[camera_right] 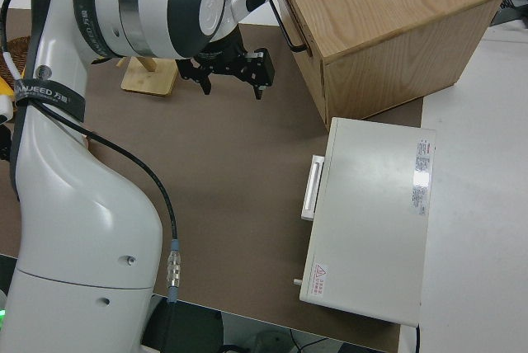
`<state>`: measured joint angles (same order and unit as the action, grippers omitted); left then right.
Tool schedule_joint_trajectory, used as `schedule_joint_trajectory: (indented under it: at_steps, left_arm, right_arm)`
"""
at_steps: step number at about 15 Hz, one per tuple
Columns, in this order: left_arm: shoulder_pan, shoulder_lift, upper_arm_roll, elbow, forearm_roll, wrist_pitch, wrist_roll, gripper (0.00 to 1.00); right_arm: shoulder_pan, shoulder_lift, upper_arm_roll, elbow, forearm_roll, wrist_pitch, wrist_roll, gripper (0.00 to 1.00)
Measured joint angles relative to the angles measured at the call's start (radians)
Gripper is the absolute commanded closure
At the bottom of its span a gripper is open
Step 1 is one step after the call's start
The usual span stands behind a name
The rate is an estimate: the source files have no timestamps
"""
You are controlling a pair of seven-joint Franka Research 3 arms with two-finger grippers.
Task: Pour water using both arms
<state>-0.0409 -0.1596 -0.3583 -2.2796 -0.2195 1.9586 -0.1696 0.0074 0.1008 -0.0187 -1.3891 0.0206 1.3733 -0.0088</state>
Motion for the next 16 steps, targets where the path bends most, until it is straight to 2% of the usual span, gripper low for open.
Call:
schedule_joint_trajectory:
  at_steps: [12, 16]
  left_arm:
    - [0.002, 0.0, 0.001, 0.013, 0.0, -0.011, 0.0, 1.0]
    - [0.009, 0.005, 0.003, 0.05, 0.005, -0.069, -0.001, 1.0]
  right_arm:
    - [0.0, 0.0, 0.0, 0.0, 0.0, 0.0, 0.0, 0.007]
    - [0.0, 0.0, 0.0, 0.0, 0.0, 0.0, 0.0, 0.007]
